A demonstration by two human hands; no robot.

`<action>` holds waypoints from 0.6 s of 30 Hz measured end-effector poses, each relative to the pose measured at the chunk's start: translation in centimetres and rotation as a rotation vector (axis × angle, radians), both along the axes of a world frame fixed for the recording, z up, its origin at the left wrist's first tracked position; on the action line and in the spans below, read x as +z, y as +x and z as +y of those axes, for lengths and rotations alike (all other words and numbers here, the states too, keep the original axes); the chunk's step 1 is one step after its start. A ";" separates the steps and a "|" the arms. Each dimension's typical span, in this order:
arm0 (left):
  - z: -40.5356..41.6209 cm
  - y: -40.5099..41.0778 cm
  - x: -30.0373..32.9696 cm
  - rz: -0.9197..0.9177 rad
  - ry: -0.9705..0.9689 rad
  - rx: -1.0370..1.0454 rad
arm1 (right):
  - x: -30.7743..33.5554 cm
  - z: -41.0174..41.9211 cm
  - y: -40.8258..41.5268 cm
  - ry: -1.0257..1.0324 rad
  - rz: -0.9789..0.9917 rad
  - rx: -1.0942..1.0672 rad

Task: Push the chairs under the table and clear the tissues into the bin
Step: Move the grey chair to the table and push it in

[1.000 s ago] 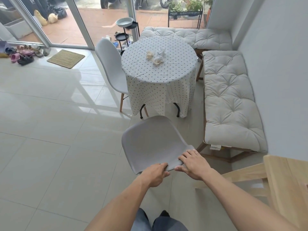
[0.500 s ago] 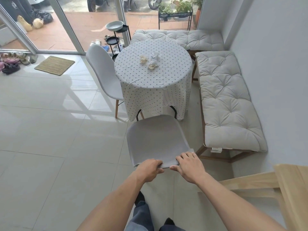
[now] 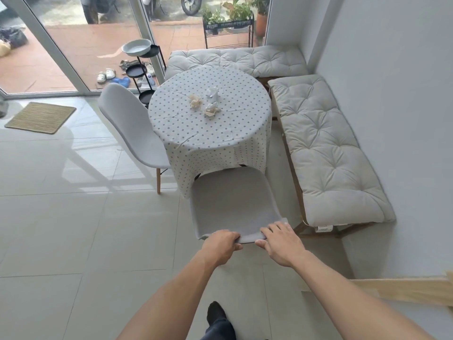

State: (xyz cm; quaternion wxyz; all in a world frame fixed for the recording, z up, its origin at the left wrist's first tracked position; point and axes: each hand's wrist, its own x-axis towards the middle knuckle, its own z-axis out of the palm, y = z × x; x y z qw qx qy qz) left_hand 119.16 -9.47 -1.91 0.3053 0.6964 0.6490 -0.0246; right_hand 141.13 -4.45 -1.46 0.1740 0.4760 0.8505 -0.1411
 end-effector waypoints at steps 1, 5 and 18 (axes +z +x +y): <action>0.6 -0.7 -0.1 0.011 0.013 -0.009 | 0.0 0.6 -0.5 -0.026 0.016 -0.014; 3.2 -2.6 -0.6 0.092 0.106 -0.049 | 0.3 3.2 -2.4 -0.071 0.039 -0.050; 8.2 -4.1 -2.1 0.319 0.207 -0.071 | -0.3 9.8 -4.6 -0.010 0.064 0.031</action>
